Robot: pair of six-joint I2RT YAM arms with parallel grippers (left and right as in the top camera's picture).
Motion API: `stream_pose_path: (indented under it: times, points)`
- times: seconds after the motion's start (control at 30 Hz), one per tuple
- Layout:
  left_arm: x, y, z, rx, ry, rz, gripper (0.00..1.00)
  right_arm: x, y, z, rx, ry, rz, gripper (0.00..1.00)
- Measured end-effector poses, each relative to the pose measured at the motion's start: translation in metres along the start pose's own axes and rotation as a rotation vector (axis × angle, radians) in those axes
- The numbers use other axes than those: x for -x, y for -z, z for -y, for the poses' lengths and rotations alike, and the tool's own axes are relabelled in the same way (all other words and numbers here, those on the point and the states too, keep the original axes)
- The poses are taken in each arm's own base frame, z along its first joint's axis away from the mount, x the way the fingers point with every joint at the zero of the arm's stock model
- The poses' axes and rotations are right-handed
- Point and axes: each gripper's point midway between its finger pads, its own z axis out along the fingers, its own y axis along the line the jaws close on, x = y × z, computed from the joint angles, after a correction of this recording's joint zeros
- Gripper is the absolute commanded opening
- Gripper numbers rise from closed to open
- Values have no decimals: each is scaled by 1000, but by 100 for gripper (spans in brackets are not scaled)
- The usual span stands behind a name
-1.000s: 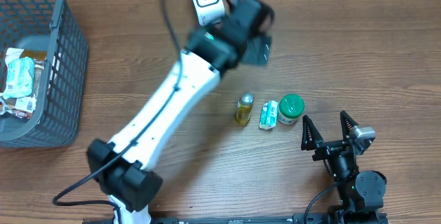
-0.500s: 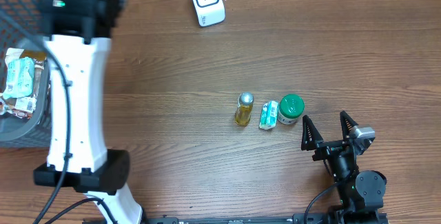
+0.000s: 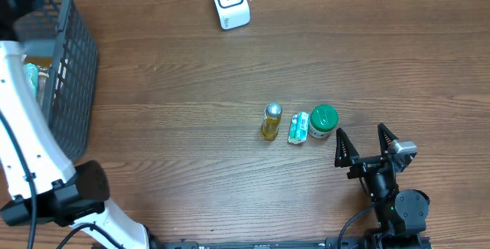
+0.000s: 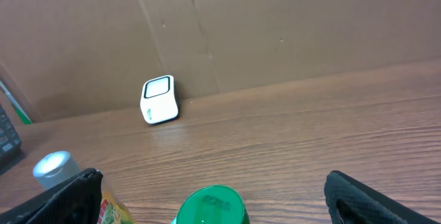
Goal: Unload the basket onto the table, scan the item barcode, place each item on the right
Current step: 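Move the left gripper back into the grey basket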
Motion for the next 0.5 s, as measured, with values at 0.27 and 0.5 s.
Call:
stream_pose_path:
  times: [0.27, 0.5]
  points:
    - [-5, -24, -44, 43, 68, -40, 100, 0, 0, 0, 0, 1, 0, 100]
    - [-23, -58, -68, 88, 73, -93, 100, 0, 0, 0, 0, 0, 0, 100]
